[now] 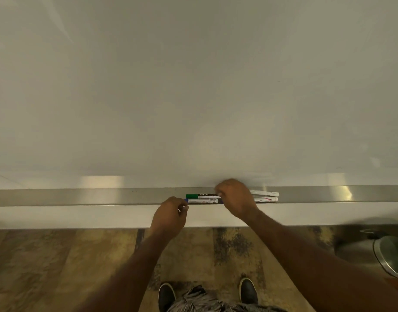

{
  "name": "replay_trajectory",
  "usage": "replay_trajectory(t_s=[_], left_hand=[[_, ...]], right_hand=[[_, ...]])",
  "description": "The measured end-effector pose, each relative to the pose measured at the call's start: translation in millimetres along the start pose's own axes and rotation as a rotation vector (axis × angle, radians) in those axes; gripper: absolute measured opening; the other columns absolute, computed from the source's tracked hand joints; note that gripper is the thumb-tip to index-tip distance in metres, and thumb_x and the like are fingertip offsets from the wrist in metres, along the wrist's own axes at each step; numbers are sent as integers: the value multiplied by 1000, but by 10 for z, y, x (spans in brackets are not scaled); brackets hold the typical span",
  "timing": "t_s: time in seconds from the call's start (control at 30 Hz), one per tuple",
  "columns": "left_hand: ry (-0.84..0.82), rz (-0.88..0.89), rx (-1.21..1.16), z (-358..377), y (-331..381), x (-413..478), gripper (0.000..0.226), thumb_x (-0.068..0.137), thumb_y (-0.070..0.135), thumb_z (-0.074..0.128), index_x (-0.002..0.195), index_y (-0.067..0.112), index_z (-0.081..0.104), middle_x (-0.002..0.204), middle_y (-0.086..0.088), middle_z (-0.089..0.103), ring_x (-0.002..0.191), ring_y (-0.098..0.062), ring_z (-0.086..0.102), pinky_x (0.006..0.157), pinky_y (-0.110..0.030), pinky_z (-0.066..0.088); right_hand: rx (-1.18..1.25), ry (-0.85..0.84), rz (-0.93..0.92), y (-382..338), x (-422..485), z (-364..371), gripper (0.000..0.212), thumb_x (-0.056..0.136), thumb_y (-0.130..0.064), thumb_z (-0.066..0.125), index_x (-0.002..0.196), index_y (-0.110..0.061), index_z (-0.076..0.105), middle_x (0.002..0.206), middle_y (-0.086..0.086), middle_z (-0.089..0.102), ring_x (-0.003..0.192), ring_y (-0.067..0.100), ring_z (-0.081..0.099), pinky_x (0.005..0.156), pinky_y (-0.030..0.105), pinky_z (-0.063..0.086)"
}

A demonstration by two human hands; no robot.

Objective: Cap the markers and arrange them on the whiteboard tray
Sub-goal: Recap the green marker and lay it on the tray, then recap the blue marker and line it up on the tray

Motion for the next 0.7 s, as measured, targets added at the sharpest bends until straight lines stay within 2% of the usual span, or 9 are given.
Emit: replay_trajectory(t_s=[0.07, 0.13, 0.2, 0.27, 0.4, 0.53, 0.7], left_hand=[[1, 12, -9, 29, 23, -12, 19, 91, 26, 57, 104, 17, 68, 95, -2, 66, 72, -11, 55, 67, -25, 46], [-17, 17, -28, 71, 52, -31, 19, 91, 26, 58, 104, 17, 68, 97, -1, 67, 74, -11, 57, 69, -26, 50], [-77, 32, -53, 152, 82, -62, 20, 91, 25, 58, 107, 19, 68, 100, 1, 69, 78, -9, 59, 75, -26, 52], [-180, 61, -62, 260, 97, -111, 19, 91, 25, 57, 108, 20, 67, 103, 2, 69, 83, -7, 59, 79, -22, 50], [-302, 80, -58, 393, 110, -211, 20, 92, 23, 57, 109, 20, 66, 109, 2, 69, 88, -8, 57, 81, -18, 44], [-293, 81, -69, 386, 131, -233, 19, 92, 22, 57, 108, 20, 67, 108, 2, 69, 87, -7, 57, 80, -17, 45], [-283, 41, -112, 389, 188, -182, 21, 92, 22, 58, 110, 18, 67, 108, 1, 69, 92, -9, 60, 86, -23, 50]], right_hand=[[-31, -17, 26, 143, -53, -107, 19, 87, -9, 55, 96, -13, 71, 97, 9, 73, 91, 29, 62, 82, 36, 48], [-45, -119, 52, 235, -96, -137, 18, 89, -12, 55, 98, -13, 70, 98, 8, 72, 92, 27, 59, 82, 35, 47], [-88, -227, 32, 230, -126, -107, 14, 87, -17, 59, 98, -14, 68, 97, 8, 71, 93, 27, 58, 77, 33, 42], [-132, -263, 15, 199, -131, -84, 14, 83, -22, 66, 96, -17, 66, 95, 6, 70, 93, 26, 58, 76, 33, 38], [-193, -266, 41, 250, -137, -34, 25, 80, -29, 71, 103, -20, 64, 101, 4, 70, 97, 24, 58, 88, 36, 40], [-151, -235, 71, 305, -127, -9, 21, 78, -29, 74, 97, -22, 65, 96, 4, 70, 94, 23, 58, 85, 33, 39], [-68, -197, 55, 296, -135, -23, 18, 79, -29, 73, 96, -22, 70, 94, 2, 73, 91, 21, 59, 82, 32, 42]])
Point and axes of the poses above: each hand's wrist, its own x-axis towards the middle knuckle, its own z-axis out of the palm, y = z × x, the point moved 6 cm from there along x, towards the middle knuckle
